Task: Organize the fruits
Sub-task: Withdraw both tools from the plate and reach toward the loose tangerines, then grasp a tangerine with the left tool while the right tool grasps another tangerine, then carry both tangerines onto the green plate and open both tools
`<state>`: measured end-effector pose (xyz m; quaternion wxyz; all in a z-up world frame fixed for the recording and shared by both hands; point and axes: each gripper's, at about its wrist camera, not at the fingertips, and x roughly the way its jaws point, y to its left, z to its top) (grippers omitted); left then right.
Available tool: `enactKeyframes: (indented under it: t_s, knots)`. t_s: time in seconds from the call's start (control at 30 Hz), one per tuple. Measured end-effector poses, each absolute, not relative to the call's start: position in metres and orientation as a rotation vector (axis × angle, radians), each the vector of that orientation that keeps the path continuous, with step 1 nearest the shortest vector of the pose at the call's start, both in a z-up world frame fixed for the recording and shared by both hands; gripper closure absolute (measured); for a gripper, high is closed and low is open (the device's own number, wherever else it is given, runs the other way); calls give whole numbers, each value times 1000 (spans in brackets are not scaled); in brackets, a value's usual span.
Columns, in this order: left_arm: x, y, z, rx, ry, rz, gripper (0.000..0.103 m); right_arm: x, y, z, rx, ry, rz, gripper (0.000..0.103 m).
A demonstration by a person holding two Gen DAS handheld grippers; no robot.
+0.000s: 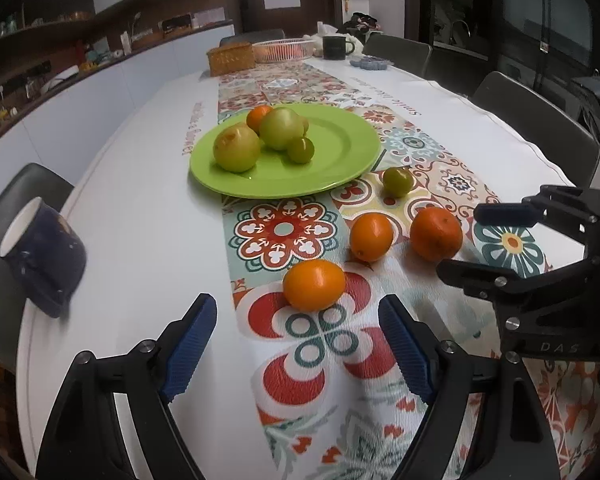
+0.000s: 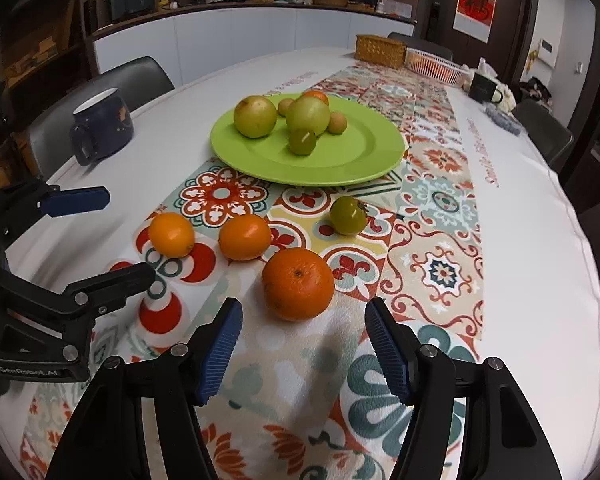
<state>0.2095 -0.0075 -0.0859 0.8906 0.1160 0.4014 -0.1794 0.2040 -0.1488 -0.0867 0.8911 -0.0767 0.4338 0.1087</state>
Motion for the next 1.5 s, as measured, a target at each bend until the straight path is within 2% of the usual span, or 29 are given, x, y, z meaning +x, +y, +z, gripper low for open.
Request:
enactKeyframes:
  t_s: [0.27, 0.4, 0.57, 1.0, 1.5]
  knots:
    - [224, -15, -97, 213, 872, -385, 36, 216, -149, -94, -136, 918, 248, 47]
    - [229, -16, -102, 190, 902, -406, 51, 220, -147, -95, -132, 932, 250, 54]
    - [234, -18, -105, 168, 928, -407, 64, 222, -148, -97, -107, 943, 262, 60]
    - [231, -17, -100, 152, 927, -382, 64, 217, -150, -90, -102, 920, 246, 61]
    - [199, -18, -50, 157, 831, -344, 65, 187, -154, -40, -103, 803, 262, 61]
